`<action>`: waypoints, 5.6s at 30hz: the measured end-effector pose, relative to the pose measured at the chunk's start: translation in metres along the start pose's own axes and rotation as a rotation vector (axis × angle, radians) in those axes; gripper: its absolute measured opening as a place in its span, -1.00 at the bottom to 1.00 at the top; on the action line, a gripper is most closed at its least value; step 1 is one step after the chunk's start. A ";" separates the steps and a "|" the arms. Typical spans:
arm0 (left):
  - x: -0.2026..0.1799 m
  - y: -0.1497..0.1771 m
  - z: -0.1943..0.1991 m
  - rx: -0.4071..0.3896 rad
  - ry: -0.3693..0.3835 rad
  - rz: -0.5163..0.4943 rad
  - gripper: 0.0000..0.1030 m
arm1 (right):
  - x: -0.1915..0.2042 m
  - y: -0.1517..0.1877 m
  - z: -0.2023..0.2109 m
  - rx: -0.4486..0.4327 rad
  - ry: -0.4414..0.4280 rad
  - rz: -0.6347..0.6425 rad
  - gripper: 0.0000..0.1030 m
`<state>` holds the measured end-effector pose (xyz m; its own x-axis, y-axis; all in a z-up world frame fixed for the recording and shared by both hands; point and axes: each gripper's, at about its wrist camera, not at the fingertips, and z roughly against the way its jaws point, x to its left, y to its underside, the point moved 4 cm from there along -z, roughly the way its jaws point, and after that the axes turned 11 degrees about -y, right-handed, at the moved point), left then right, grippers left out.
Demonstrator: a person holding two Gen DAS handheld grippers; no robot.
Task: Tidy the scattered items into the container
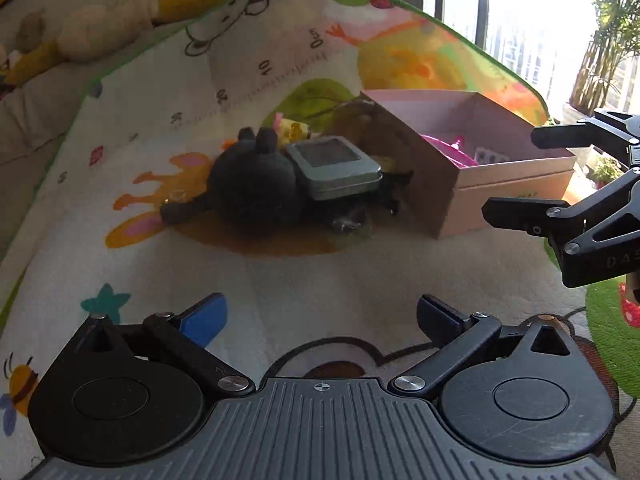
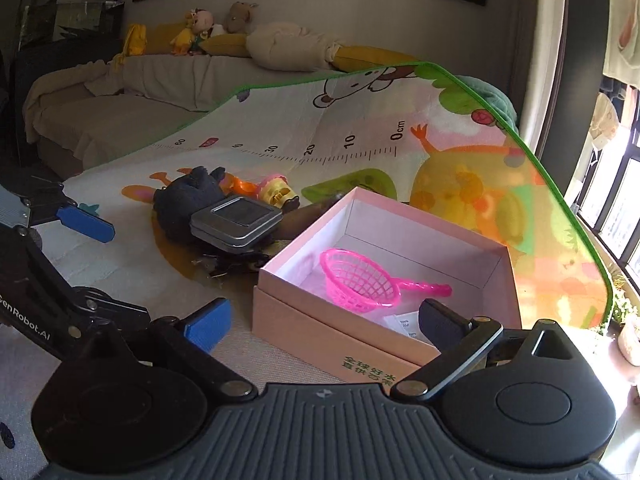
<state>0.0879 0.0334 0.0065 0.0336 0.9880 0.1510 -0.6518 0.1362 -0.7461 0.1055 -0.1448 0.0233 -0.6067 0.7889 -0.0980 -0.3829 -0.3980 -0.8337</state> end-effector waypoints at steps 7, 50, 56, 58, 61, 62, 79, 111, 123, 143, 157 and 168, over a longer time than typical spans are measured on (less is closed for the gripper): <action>0.036 0.023 0.007 0.010 -0.041 0.165 1.00 | 0.054 -0.033 -0.038 -0.008 -0.045 0.052 0.78; -0.061 -0.035 -0.027 -0.185 -0.062 -0.111 1.00 | -0.001 0.092 0.067 0.106 0.050 -0.207 0.44; -0.083 -0.039 -0.037 -0.271 -0.140 -0.310 0.17 | 0.008 0.097 0.063 0.080 0.003 -0.237 0.51; -0.086 -0.038 -0.043 -0.262 -0.143 -0.326 0.28 | 0.004 0.101 0.059 0.092 0.008 -0.267 0.51; -0.091 -0.041 -0.046 -0.288 -0.145 -0.341 0.29 | -0.001 0.103 0.056 0.097 0.004 -0.303 0.52; -0.094 -0.042 -0.046 -0.300 -0.148 -0.355 0.10 | -0.001 0.104 0.055 0.098 0.001 -0.306 0.52; -0.039 0.017 0.013 -0.151 -0.025 -0.318 -0.84 | -0.001 0.104 0.051 0.113 0.038 -0.304 0.64; -0.040 -0.019 -0.025 0.042 0.075 0.004 -0.13 | -0.006 0.104 0.050 0.102 0.038 -0.355 0.82; -0.032 -0.002 0.000 0.031 0.122 0.034 0.85 | -0.004 0.104 0.048 0.122 0.056 -0.339 0.89; -0.062 -0.016 -0.042 -0.021 0.061 -0.080 0.71 | -0.005 0.100 0.057 0.066 0.079 -0.355 0.91; -0.039 0.023 -0.004 -0.028 0.113 -0.026 0.72 | 0.059 -0.026 -0.010 0.060 -0.326 -0.294 0.08; -0.017 0.026 0.018 -0.079 0.151 0.074 0.89 | 0.055 -0.065 -0.017 0.084 -0.302 -0.274 -0.71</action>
<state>0.0565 0.0192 -0.0042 0.1053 0.9944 -0.0009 -0.5955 0.0623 -0.8010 0.1088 -0.0674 0.0622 -0.6471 0.7029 0.2953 -0.6061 -0.2392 -0.7586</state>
